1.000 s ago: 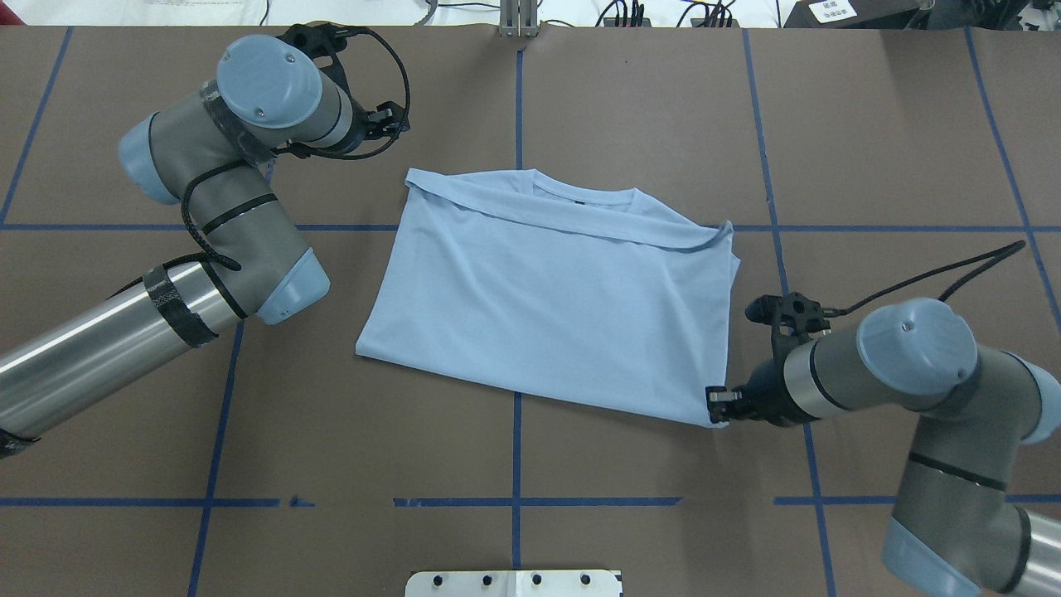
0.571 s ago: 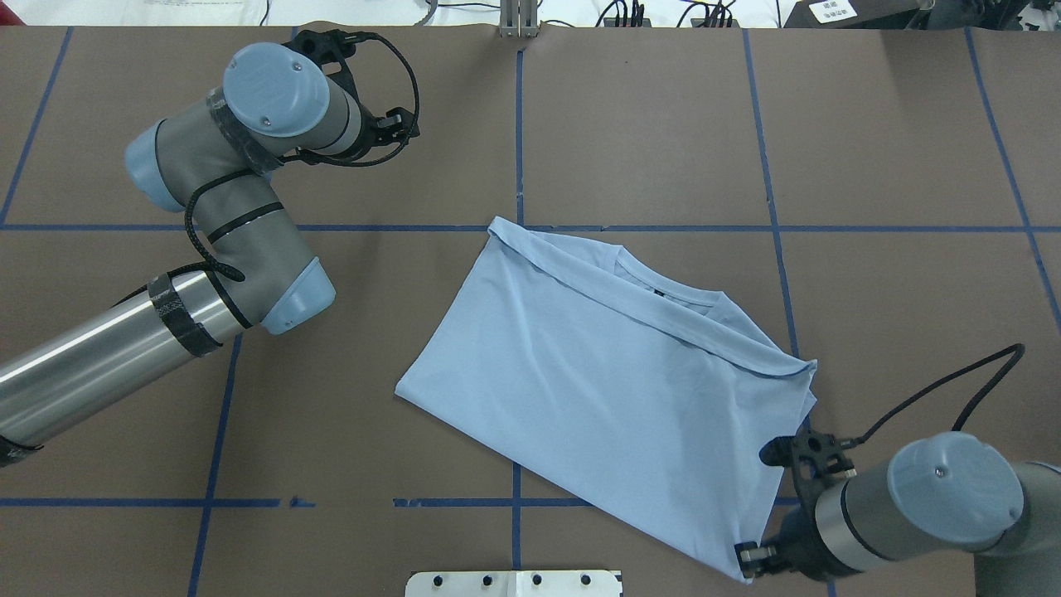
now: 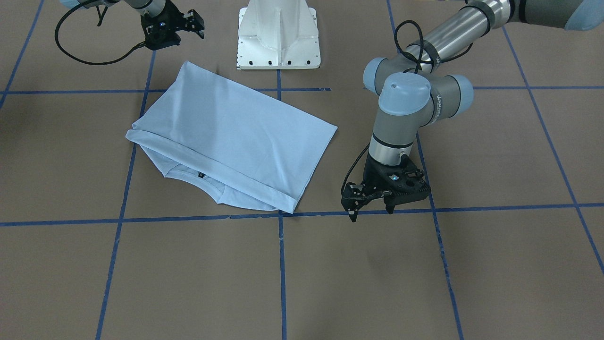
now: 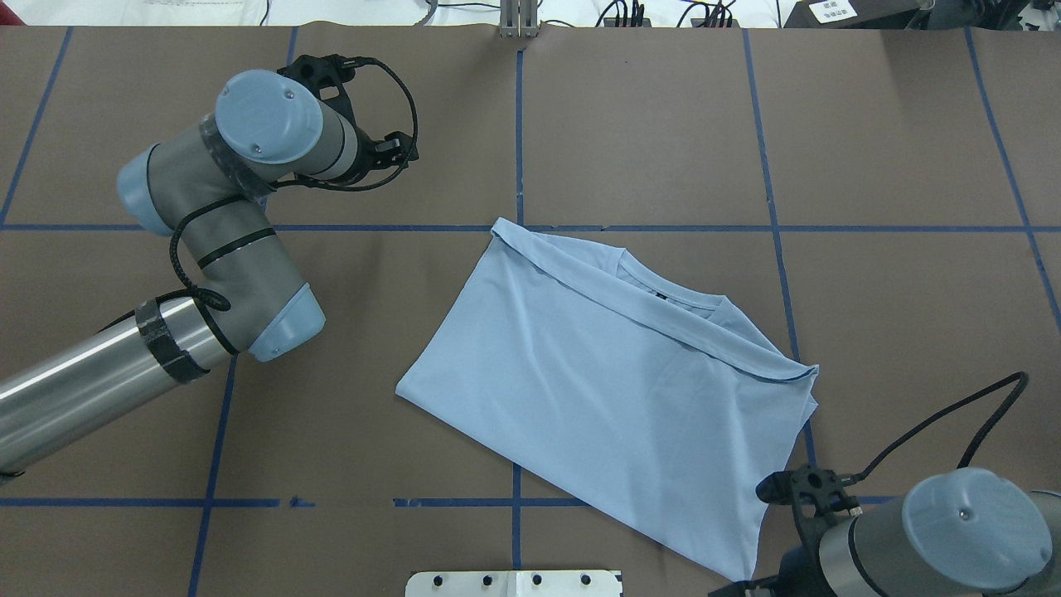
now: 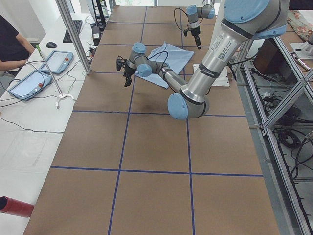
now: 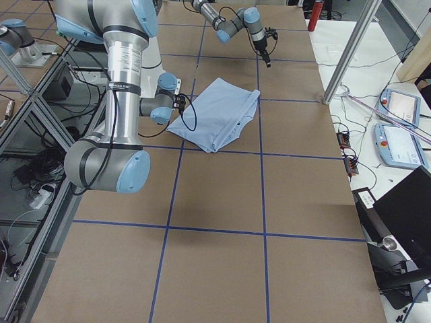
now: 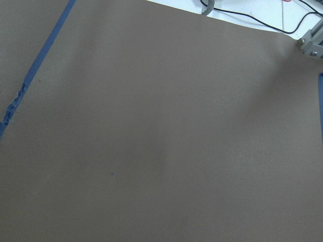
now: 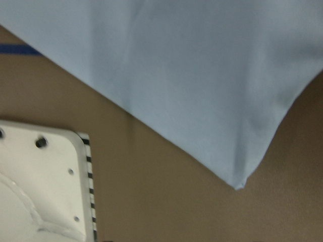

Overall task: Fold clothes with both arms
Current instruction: 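Drag the folded shirt toward the robot with the right gripper, then reposition both grippers around the rotated folded shirt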

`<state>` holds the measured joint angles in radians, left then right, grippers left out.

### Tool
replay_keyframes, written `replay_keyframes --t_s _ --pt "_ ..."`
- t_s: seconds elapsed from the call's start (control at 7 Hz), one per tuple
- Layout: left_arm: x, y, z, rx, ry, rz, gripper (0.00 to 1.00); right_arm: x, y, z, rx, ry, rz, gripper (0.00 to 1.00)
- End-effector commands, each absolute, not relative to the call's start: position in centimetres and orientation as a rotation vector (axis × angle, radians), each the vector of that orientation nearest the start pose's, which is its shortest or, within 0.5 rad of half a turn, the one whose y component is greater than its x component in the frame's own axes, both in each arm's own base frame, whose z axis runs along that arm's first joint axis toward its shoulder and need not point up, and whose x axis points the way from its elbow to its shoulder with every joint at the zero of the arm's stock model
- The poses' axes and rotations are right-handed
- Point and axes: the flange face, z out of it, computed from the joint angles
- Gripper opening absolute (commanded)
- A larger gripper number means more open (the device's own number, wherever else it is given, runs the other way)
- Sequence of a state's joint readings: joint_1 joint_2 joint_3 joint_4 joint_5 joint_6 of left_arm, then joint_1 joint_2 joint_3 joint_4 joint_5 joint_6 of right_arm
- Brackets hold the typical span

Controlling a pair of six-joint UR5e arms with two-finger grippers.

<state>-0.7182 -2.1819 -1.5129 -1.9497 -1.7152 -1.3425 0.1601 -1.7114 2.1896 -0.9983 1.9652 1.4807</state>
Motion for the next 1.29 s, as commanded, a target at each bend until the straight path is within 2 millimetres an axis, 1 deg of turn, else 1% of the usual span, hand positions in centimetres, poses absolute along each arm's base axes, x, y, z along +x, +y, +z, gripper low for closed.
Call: replay_keyframes --t_s 0.0,0.14,0.29,0.43,0.57,0.71,0.86,1.0,1.14 --pt "46.0 -48.7 28.6 0.107 0.977 -0.436 0.99 -36.8 -24.4 32.8 -0.088 -1.163 0.023 1.00" --pt "50.4 -43.9 28.7 -0.029 0.942 -0.515 0.94 -35.1 -27.5 31.9 -0.029 -1.184 0.083 1.00" --pt "52.5 -40.4 28.1 -0.103 0.939 -0.551 0.93 -34.4 -28.9 31.5 -0.002 -1.193 0.110 1.00" --pt "53.9 -38.7 28.4 -0.123 0.909 -0.595 0.90 -34.5 -29.2 31.4 0.013 -1.195 0.118 1.00" --pt "54.3 -37.3 28.2 -0.141 0.865 -0.606 0.85 -34.6 -29.1 31.3 0.013 -1.197 0.117 1.00" --pt "53.7 -36.6 27.2 -0.142 0.874 -0.601 0.80 -34.6 -29.2 31.4 0.014 -1.195 0.118 1.00" --pt "53.9 -36.2 27.6 -0.151 0.867 -0.609 0.75 -34.7 -29.2 31.5 0.013 -1.192 0.119 1.00" --pt "54.0 -35.9 27.9 -0.161 0.861 -0.621 0.70 -35.0 -29.3 31.2 0.016 -1.199 0.117 1.00" --pt "54.1 -35.9 28.2 -0.162 0.857 -0.621 0.68 -35.0 -29.4 31.2 0.016 -1.199 0.117 1.00"
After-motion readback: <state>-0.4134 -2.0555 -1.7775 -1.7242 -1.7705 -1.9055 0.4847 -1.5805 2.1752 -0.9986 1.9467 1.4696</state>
